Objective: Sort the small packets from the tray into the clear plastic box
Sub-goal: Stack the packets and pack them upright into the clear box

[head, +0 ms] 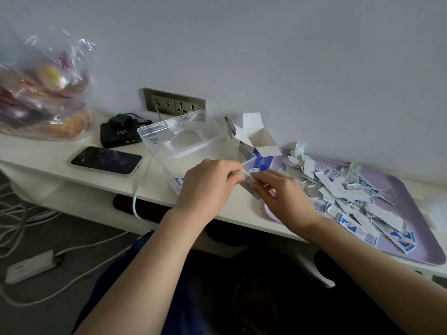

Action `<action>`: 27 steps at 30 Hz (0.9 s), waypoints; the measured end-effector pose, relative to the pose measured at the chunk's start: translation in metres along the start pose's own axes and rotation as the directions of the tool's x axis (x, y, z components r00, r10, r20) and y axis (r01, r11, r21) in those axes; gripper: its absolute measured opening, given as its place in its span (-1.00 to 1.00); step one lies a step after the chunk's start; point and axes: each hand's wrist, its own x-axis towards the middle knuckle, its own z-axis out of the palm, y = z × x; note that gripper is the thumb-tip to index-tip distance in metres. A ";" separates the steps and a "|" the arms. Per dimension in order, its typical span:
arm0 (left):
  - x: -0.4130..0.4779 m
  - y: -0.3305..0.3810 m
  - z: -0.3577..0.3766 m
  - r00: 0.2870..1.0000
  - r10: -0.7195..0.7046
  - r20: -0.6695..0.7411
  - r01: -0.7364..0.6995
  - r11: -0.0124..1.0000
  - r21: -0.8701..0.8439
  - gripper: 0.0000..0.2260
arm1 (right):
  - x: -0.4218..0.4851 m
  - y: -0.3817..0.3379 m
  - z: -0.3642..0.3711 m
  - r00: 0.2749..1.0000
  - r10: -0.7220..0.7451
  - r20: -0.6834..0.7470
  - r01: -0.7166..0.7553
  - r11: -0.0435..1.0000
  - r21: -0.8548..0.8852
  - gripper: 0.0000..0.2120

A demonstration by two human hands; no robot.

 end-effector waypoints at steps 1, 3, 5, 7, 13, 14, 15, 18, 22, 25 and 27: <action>0.002 -0.003 -0.002 1.000 -0.004 -0.013 0.004 1.000 -0.002 -0.86 | 0.004 -0.002 0.000 1.000 -0.012 -0.001 0.012 1.000 0.001 -0.73; 0.005 -0.007 -0.005 1.000 -0.013 -0.025 0.013 1.000 -0.018 -0.83 | 0.013 -0.004 -0.001 0.999 -0.048 -0.004 0.048 0.999 0.005 -0.79; 0.008 -0.015 -0.008 0.999 -0.003 -0.046 0.001 0.999 -0.045 -0.80 | 0.024 -0.009 0.000 0.996 -0.086 0.005 0.086 0.996 -0.022 -0.84; 0.010 -0.026 -0.012 0.994 0.041 -0.097 -0.049 0.995 -0.088 -0.84 | 0.037 -0.016 0.003 0.996 -0.088 0.007 0.089 0.993 -0.078 -0.80; 0.009 -0.074 -0.026 0.998 -0.050 -0.045 0.056 0.988 0.143 -0.78 | 0.077 -0.030 0.016 0.998 -0.018 0.052 0.023 0.995 -0.100 -0.54; 0.008 -0.082 -0.028 0.996 -0.084 -0.018 0.086 0.981 0.177 -0.77 | 0.085 -0.031 0.021 0.997 0.036 0.075 -0.026 0.992 -0.121 -0.48; 0.007 -0.087 -0.030 0.994 -0.105 -0.001 0.103 0.974 0.201 -0.76 | 0.091 -0.032 0.025 0.991 0.092 0.096 -0.078 0.987 -0.142 -0.44; 0.003 -0.101 -0.034 0.987 -0.156 0.048 0.138 0.955 0.264 -0.71 | 0.110 -0.040 0.041 0.953 0.236 0.191 -0.210 0.967 -0.147 -0.46; -0.002 -0.112 -0.030 0.966 -0.210 0.154 0.162 0.947 0.276 -0.61 | 0.130 -0.042 0.061 0.895 0.293 0.336 -0.208 0.941 -0.267 -0.48; -0.002 -0.112 -0.024 0.965 -0.198 0.175 0.142 0.947 0.289 -0.55 | 0.141 -0.041 0.078 0.767 0.369 0.524 -0.108 0.880 -0.462 -0.54; -0.002 -0.112 -0.022 0.970 -0.182 0.161 0.126 0.943 0.307 -0.54 | 0.144 -0.039 0.091 0.690 0.440 0.574 -0.113 0.849 -0.516 -0.61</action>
